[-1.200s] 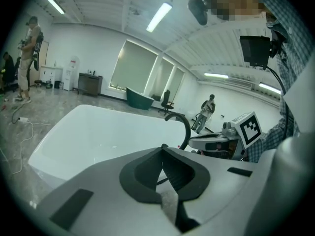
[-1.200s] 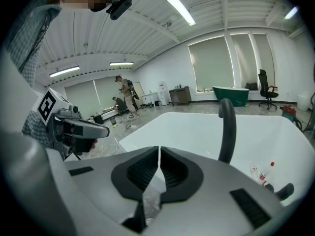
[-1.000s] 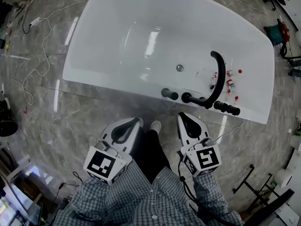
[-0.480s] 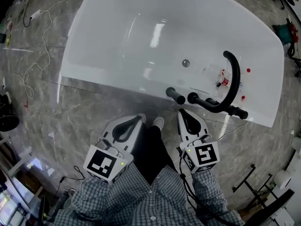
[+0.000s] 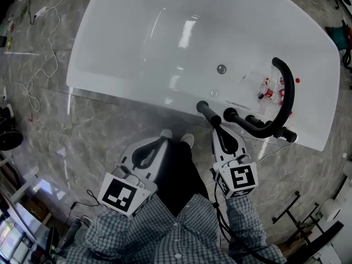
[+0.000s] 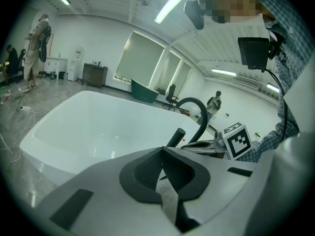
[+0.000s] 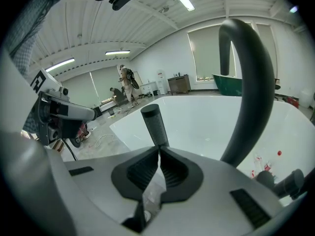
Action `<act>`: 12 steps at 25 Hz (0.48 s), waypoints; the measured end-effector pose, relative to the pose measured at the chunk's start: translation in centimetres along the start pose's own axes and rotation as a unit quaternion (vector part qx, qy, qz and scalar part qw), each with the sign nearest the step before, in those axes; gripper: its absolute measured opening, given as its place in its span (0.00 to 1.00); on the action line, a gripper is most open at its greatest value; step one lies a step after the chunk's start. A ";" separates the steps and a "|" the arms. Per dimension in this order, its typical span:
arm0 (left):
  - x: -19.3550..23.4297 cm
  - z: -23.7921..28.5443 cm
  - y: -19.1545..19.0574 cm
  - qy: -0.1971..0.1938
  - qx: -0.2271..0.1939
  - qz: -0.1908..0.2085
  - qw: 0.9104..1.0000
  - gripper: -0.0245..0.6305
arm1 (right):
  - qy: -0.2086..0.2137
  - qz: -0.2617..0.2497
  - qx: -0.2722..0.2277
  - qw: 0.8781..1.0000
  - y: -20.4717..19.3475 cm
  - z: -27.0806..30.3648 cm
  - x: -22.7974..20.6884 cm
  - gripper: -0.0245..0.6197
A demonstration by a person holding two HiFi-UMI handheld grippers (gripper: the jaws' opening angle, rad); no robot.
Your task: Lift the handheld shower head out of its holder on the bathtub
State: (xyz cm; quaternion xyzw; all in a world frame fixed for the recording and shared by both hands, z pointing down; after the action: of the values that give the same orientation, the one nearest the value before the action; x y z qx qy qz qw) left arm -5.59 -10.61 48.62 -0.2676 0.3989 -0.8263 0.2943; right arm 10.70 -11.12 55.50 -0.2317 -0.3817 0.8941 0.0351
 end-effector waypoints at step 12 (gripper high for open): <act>0.2 2.5 -2.8 -0.006 0.006 -0.009 1.000 0.04 | -0.010 -0.010 0.030 0.999 -3.7 3.4 -2.7 0.07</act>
State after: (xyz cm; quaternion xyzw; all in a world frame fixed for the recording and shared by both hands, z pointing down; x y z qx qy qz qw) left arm -4.76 -10.56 52.32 -0.2746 0.3901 -0.8292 0.2912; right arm 11.18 -11.42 61.20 -0.2179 -0.3577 0.9069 0.0469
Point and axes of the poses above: the fingertips, and each gripper's own axes: z forward along the fingers, x to its left, y out of its top, the point moved 3 cm from there along -z, backward along the fingers, and after that the axes turned 12 degrees about z, right-handed, at the moved point
